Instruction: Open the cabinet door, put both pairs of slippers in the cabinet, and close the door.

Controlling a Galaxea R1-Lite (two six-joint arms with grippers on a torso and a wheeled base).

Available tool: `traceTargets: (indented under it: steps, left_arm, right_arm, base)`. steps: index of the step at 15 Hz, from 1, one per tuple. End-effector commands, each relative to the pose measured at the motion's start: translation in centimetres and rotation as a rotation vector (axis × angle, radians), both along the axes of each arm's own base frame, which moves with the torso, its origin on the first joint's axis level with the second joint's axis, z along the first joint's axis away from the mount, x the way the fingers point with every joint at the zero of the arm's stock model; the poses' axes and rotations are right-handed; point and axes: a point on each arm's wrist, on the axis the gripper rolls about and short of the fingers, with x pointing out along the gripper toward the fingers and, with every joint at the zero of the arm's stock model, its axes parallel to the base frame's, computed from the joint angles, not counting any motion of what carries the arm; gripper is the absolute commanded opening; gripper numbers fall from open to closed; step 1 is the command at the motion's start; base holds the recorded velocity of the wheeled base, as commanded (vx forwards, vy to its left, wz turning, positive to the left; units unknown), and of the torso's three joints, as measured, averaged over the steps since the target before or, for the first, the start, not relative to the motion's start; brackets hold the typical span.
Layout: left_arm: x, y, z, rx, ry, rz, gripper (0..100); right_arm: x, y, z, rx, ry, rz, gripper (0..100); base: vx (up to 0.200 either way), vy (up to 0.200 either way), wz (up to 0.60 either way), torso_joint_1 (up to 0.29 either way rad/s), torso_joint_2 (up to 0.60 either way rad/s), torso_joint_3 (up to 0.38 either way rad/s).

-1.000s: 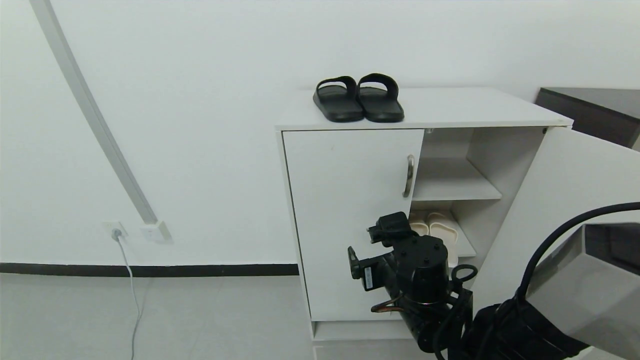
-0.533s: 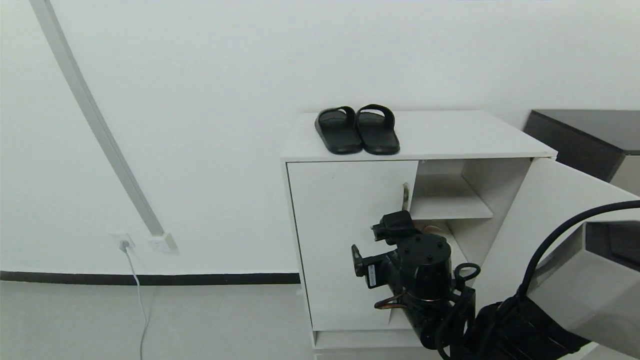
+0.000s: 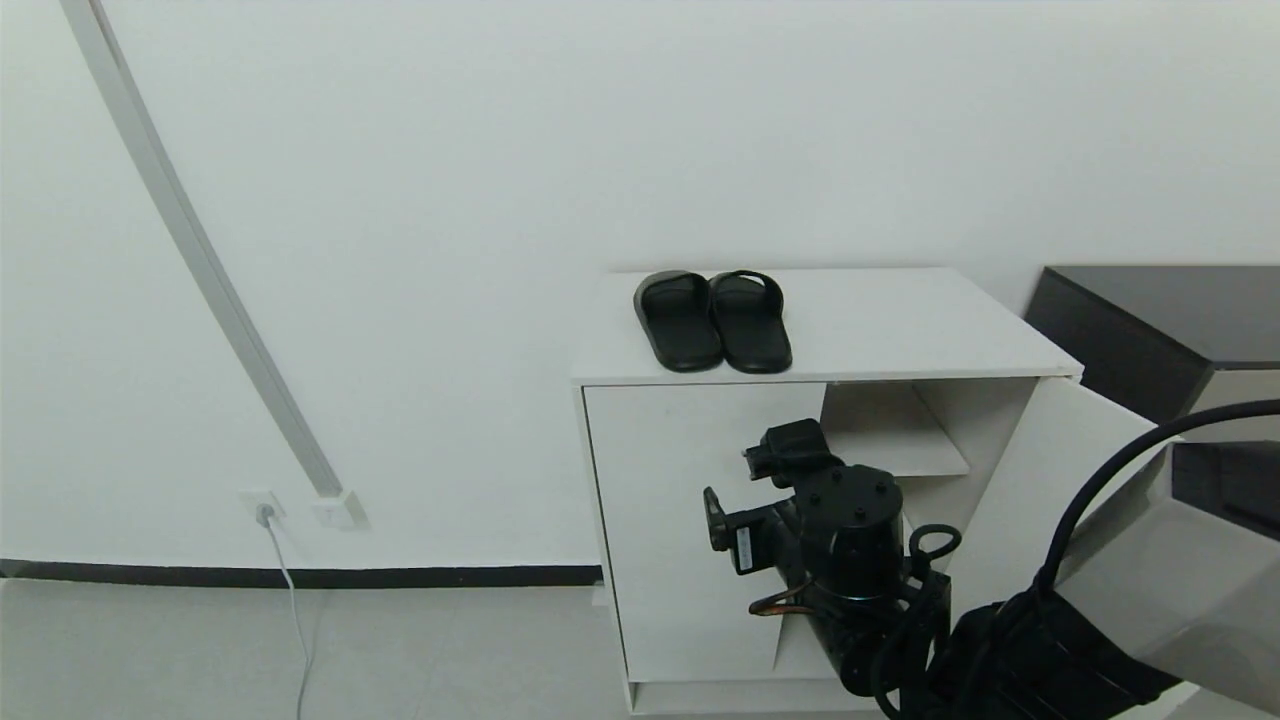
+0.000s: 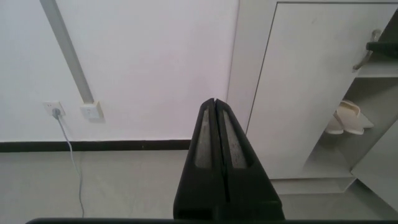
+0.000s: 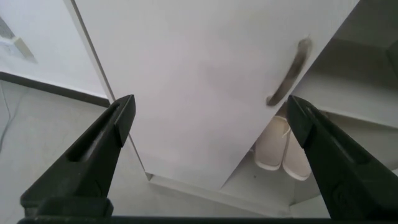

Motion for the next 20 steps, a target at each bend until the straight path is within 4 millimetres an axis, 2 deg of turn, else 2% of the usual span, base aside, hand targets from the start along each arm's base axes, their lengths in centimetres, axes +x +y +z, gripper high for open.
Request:
traceTargets:
  steps: [1, 9, 12, 15, 16, 18, 20]
  left_arm:
    - [0.0, 0.0, 0.0, 0.000, 0.000, 0.001, 0]
    - [0.0, 0.0, 0.0, 0.000, 0.000, 0.001, 0]
    - [0.0, 0.0, 0.0, 0.000, 0.000, 0.001, 0]
    - [0.0, 0.0, 0.0, -0.002, 0.000, 0.002, 0]
    - [0.0, 0.0, 0.0, -0.002, 0.000, 0.002, 0]
    - [0.0, 0.0, 0.0, 0.001, 0.000, 0.004, 0]
    - [0.0, 0.0, 0.0, 0.000, 0.000, 0.004, 0]
  right_arm:
    - [0.0, 0.0, 0.1, 0.002, -0.002, 0.000, 100]
    - [0.7, 0.2, 0.6, -0.018, -0.031, -0.002, 100]
    - [1.3, 0.2, 1.3, -0.009, -0.051, 0.008, 100]
    - [2.9, 1.0, 3.8, 0.011, -0.053, -0.008, 100]
    - [2.9, 1.1, 4.1, 0.018, -0.040, -0.009, 100]
    - [2.9, 1.4, 6.3, 0.090, 0.095, -0.036, 100]
    - [2.5, 1.5, 7.6, 0.111, 0.148, -0.095, 100]
  base:
    - [0.000, 0.000, 0.00, 0.256, -0.55, -0.330]
    - [0.000, 0.000, 0.00, 0.249, -0.57, -0.318]
    - [0.000, 0.000, 0.00, 0.045, -0.11, -0.054]
    - [0.000, 0.000, 0.00, 0.000, 0.00, 0.000]
    - [0.000, 0.000, 0.00, 0.000, 0.00, 0.000]
    - [0.000, 0.000, 0.00, 0.000, 0.00, 0.000]
    - [0.000, 0.000, 0.00, 0.000, 0.00, 0.000]
